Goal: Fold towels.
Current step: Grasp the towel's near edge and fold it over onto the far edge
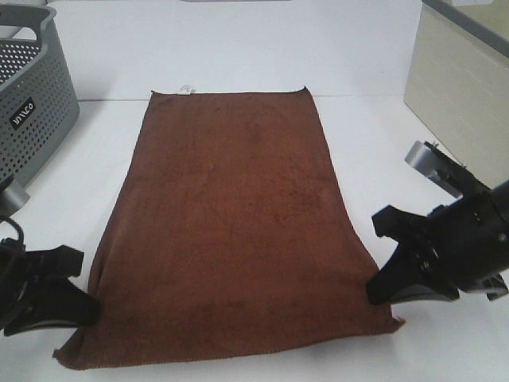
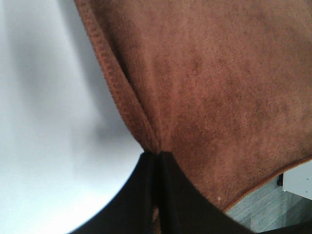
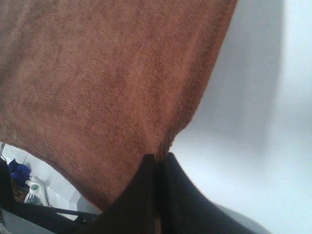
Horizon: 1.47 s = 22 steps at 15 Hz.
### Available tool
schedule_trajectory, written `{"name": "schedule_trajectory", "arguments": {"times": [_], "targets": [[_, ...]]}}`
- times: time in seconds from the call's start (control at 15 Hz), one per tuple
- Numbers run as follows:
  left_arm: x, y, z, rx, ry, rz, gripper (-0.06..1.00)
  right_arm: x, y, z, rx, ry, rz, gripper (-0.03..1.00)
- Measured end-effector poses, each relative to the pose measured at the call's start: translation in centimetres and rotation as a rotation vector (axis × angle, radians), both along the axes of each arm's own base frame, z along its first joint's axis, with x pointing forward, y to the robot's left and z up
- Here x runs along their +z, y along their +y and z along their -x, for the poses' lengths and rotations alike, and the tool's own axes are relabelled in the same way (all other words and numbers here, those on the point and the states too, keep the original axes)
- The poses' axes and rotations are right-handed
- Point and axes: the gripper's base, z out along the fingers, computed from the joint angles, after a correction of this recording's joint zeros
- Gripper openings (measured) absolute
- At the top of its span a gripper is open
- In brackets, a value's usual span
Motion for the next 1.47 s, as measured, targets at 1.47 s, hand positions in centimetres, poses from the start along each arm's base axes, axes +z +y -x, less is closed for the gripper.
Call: {"name": "schedule_trajectory", "arguments": {"times": [1.47], "targets": [[3.5, -1.9, -22.4, 0.162, -0.180, 0.015, 0.01, 3.2, 2.8, -22.8, -0.010, -0.259, 0.076, 0.00]]}}
